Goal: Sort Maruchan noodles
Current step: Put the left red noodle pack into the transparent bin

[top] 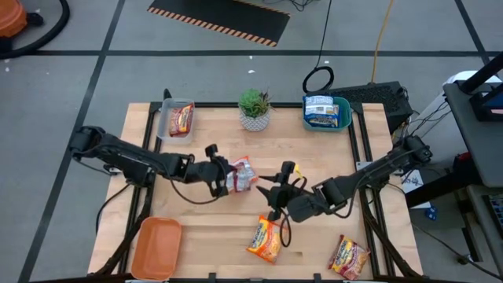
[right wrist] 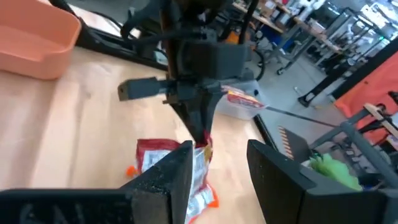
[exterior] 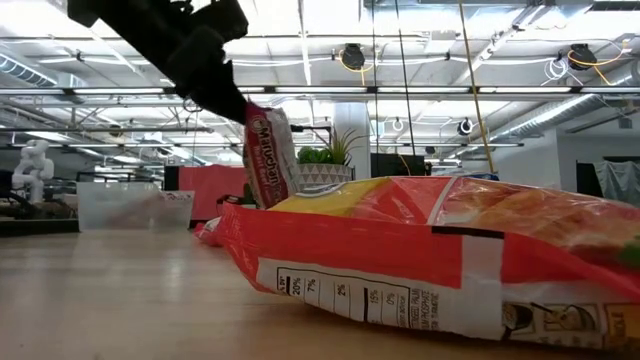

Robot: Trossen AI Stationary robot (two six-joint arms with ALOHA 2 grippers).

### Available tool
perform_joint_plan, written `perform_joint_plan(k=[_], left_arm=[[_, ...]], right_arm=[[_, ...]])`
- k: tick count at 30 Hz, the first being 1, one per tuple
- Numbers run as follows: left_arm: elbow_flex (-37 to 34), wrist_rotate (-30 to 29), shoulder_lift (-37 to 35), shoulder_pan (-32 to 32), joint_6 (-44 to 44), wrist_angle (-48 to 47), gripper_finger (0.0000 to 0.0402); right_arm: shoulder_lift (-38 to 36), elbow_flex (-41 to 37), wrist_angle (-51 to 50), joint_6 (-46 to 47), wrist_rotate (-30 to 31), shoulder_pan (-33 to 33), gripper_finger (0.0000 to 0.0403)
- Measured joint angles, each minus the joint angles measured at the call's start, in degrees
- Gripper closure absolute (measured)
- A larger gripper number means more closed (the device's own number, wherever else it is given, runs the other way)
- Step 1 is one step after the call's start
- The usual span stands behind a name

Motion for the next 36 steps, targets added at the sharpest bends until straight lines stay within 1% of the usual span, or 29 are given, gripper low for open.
perform_joint_plan(k=[2, 8, 12, 17, 21, 26, 30, 32, 36], left_arm=[[0.06, -0.10, -0.19, 1.25, -0.04, 0.70, 0.0391], [0.07, -0.47, -0.93, 3.58, -0.54, -1.17, 0.0392], [0.07, -2.95, -2.28, 4.88, -1.58, -2.59, 0.0393], [0.04, -7.63, -6.36, 7.05, -1.97, -5.51, 0.0394], [0.04, -9.01, -11.00, 9.15, -3.11, -6.68, 0.0394], [0.07, -9.29, -15.97, 10.75, -3.35, -8.36, 0.0394], [0.07, -9.61, -17.95, 11.27, -3.74, -10.22, 0.0394], [0.07, -10.66, -18.38, 11.48, -3.99, -11.23, 0.0392], [0.07, -14.06, -18.48, 12.71, -2.94, -13.05, 0.0391]], right_arm=[[-0.03, 0.00, -0.19, -1.29, 0.00, -1.09, 0.0257], [-0.03, 0.00, -1.22, -6.52, -0.17, -3.76, 0.0257], [-0.03, 0.00, -3.55, -7.91, -0.20, -5.29, 0.0257], [-0.03, 0.00, -7.07, -8.26, -0.23, -6.13, 0.0257], [-0.03, 0.00, -9.93, -8.19, -0.33, -6.00, 0.0257], [-0.03, 0.00, -13.59, -5.71, -0.42, -5.58, 0.0257], [-0.03, 0.00, -17.66, -2.50, -0.43, -5.60, 0.0257], [-0.03, 0.00, -19.85, -0.24, -0.56, -5.53, 0.0257], [-0.03, 0.00, -22.85, 1.87, -3.50, -5.20, 0.0257]])
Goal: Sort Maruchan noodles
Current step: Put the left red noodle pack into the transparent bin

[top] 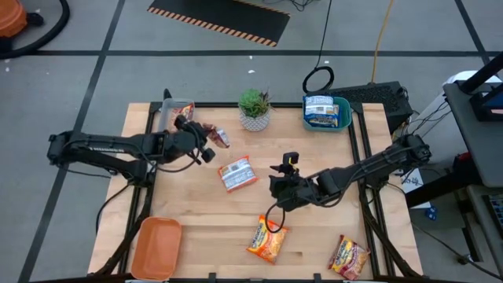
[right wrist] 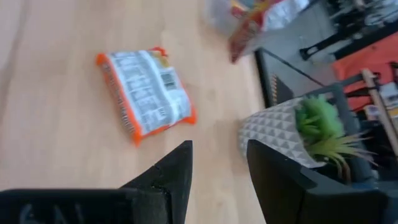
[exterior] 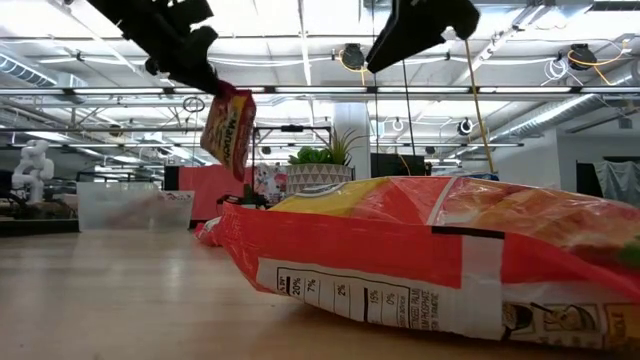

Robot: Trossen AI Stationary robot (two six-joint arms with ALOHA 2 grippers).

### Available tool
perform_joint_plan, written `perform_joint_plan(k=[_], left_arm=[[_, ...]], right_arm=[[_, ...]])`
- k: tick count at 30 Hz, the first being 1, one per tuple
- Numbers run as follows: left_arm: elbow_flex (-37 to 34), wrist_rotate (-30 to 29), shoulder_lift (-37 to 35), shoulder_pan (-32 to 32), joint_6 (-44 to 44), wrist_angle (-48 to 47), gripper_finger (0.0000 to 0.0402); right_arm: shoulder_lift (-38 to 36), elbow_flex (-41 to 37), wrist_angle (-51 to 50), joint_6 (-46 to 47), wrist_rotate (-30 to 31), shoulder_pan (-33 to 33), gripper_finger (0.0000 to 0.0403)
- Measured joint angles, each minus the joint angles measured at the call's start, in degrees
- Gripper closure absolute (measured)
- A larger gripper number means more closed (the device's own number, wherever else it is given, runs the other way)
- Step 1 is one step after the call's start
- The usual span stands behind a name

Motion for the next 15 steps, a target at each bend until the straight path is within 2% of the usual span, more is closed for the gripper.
perform_joint_plan(k=[6, 15], left_arm=[[0.00, -0.86, 0.02, 5.57, 0.48, -4.13, 0.0389], [0.00, -1.17, 0.02, 19.36, 2.00, -6.83, 0.0388]], right_arm=[[0.00, 0.00, -0.13, -0.19, -1.34, -0.17, 0.0257], [0.00, 0.00, -0.43, 0.26, -1.39, -0.38, 0.0257]])
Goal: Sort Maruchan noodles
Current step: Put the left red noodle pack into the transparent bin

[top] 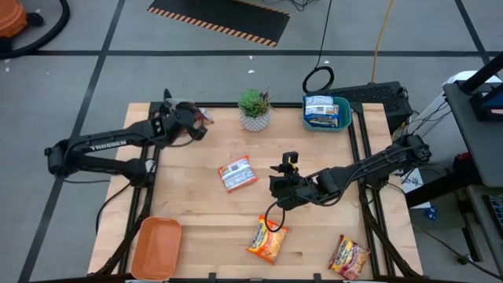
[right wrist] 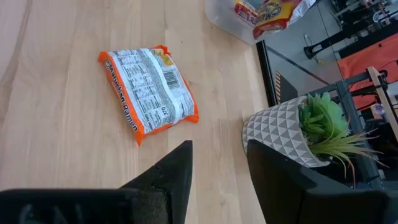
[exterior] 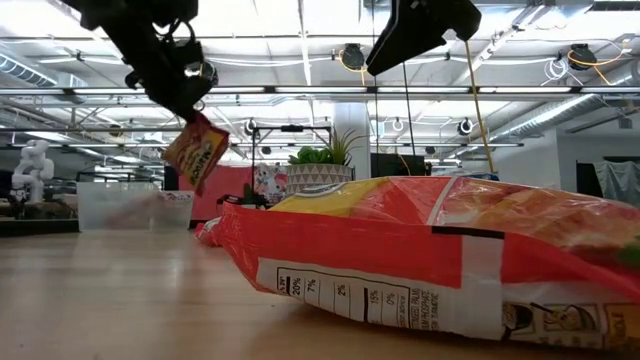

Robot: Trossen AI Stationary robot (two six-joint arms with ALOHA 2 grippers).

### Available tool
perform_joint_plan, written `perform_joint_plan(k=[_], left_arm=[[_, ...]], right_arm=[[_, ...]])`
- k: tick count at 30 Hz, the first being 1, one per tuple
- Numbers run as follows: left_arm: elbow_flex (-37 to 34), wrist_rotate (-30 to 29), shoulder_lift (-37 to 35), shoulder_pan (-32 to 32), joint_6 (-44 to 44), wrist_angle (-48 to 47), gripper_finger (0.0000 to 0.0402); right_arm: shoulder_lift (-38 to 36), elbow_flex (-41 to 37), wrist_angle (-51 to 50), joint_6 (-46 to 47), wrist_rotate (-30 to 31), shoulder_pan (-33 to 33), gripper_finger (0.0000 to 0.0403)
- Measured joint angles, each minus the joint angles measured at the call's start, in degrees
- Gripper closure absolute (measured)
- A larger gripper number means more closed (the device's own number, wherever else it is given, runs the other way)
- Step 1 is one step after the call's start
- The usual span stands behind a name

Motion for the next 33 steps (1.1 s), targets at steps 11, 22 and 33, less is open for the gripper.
perform_joint_plan(k=[11, 22, 33], left_arm=[[0.00, 5.24, 0.00, 13.98, 4.74, 2.19, 0.0388], [0.00, 17.07, 0.02, 26.82, 7.13, 8.46, 0.0387], [0.00, 21.23, 0.02, 32.46, 6.56, 2.78, 0.0387]], right_arm=[[0.02, 0.00, -0.02, -2.21, -0.02, 0.00, 0.0257], [0.02, 0.00, 0.02, -5.96, 0.11, -0.02, 0.0257], [0.02, 0.00, 0.05, -7.55, 0.18, -0.02, 0.0257]])
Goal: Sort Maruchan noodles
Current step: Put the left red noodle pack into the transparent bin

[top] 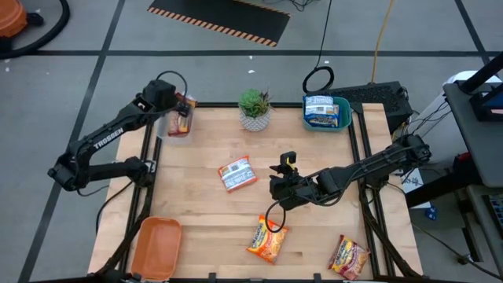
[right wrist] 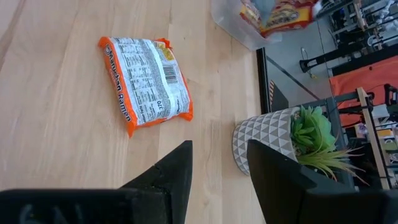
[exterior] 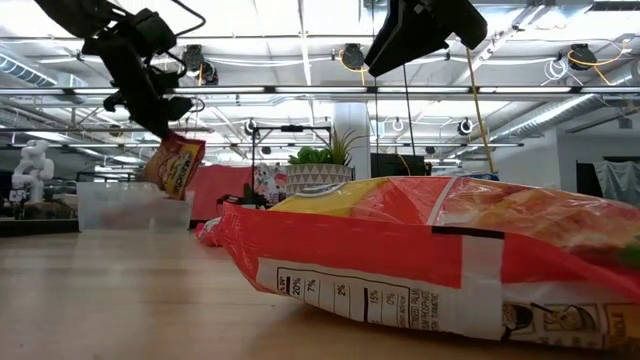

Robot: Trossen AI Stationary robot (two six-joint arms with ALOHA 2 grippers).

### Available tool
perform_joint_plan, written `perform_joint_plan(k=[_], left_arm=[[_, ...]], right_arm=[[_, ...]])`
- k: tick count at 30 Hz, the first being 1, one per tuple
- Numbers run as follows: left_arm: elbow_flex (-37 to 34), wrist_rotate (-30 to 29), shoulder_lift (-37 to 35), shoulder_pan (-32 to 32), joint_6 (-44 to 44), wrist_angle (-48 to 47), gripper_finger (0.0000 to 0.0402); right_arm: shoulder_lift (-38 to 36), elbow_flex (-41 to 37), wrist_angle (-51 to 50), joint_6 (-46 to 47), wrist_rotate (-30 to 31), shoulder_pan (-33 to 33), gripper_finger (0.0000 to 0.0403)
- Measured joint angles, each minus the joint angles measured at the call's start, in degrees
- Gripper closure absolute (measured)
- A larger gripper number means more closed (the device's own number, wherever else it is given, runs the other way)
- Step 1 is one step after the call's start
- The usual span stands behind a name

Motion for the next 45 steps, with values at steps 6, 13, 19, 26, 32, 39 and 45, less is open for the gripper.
perform_joint_plan(k=[6, 13, 19, 26, 32, 39, 45], left_arm=[[0.00, 0.47, 0.00, -1.50, -0.71, -6.32, 0.0387], [0.00, -0.07, 0.00, -3.49, -2.25, -10.78, 0.0387], [0.00, -2.11, 0.00, -3.35, -0.78, -6.42, 0.0387], [0.00, -5.09, 0.00, -1.72, 0.69, 1.70, 0.0387], [0.00, -4.77, 0.09, -0.18, 0.74, 6.80, 0.0387], [-0.01, -3.78, 0.60, -0.09, 0.54, 4.61, 0.0387], [-3.22, -3.10, 1.27, -0.11, 0.18, 6.35, 0.0387]], right_arm=[[0.00, 0.00, 0.00, 0.01, 0.00, 0.00, 0.0257], [0.00, 0.00, -0.02, 0.63, 0.00, 0.00, 0.0257], [0.00, 0.00, 0.00, 0.67, 0.00, 0.00, 0.0257], [0.00, 0.00, 0.78, -0.29, 0.00, -0.10, 0.0257], [0.00, 0.00, 2.27, -1.25, 0.02, -0.62, 0.0257], [0.02, 0.00, 2.16, -1.12, 0.00, -0.76, 0.0257], [0.02, 0.00, 2.19, -0.48, 0.00, -0.74, 0.0257]])
